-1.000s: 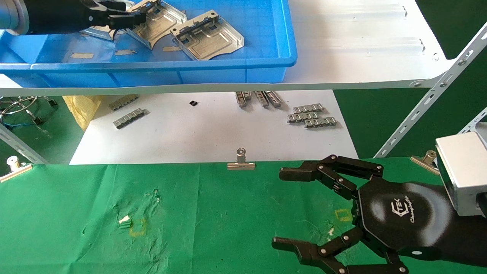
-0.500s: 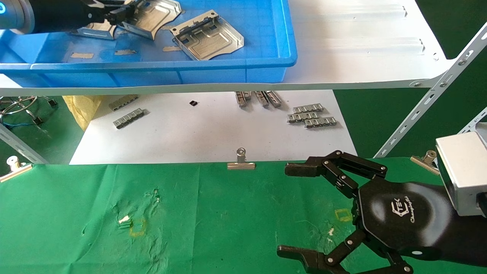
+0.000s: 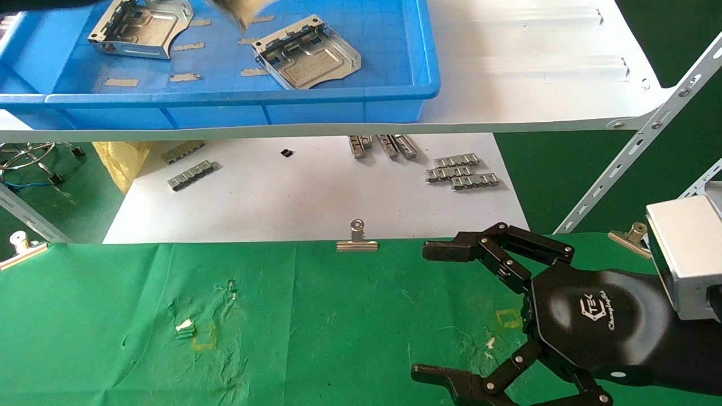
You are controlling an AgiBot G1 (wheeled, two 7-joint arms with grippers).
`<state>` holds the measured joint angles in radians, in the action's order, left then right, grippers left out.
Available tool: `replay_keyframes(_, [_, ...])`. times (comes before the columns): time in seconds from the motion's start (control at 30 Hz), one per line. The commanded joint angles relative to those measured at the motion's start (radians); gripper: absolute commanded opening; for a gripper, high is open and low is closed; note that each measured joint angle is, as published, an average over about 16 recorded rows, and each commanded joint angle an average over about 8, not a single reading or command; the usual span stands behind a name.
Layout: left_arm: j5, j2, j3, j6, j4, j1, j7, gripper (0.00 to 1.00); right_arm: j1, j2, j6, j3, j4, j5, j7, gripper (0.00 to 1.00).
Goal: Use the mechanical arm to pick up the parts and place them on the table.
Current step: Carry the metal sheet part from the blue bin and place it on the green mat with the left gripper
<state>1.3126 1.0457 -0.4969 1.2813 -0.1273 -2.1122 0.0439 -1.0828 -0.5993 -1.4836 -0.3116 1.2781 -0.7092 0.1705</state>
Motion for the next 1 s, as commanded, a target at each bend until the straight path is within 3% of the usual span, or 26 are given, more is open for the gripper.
replay_keyframes(0.03, [-0.017,-0.024,0.009,0.100,-0.020,0.009,0.046,0.00,0.000,0.000,0.000,0.000,0.000,0.000,0.000,1.00])
replay_keyframes(0.27, [-0.104,-0.096,0.030,0.313,-0.098,0.090,0.201,0.00,0.000,0.000,0.000,0.000,0.000,0.000,0.000,1.00])
replay_keyframes(0.47, [-0.207,-0.175,-0.020,0.327,-0.273,0.211,0.266,0.00,0.000,0.000,0.000,-0.001,0.000,0.000,0.000,1.00])
replay_keyframes(0.7, [-0.327,-0.288,-0.139,0.320,-0.462,0.365,0.334,0.00,0.000,0.000,0.000,-0.001,0.000,0.001,0.000,1.00])
replay_keyframes(0.83, [-0.263,-0.313,-0.228,0.294,-0.484,0.395,0.433,0.00,0.000,0.000,0.000,-0.001,0.000,0.001,0.000,1.00])
replay_keyframes(1.0, [-0.098,-0.275,-0.326,0.267,-0.399,0.392,0.597,0.00,0.000,0.000,0.000,-0.001,0.000,0.001,-0.001,1.00])
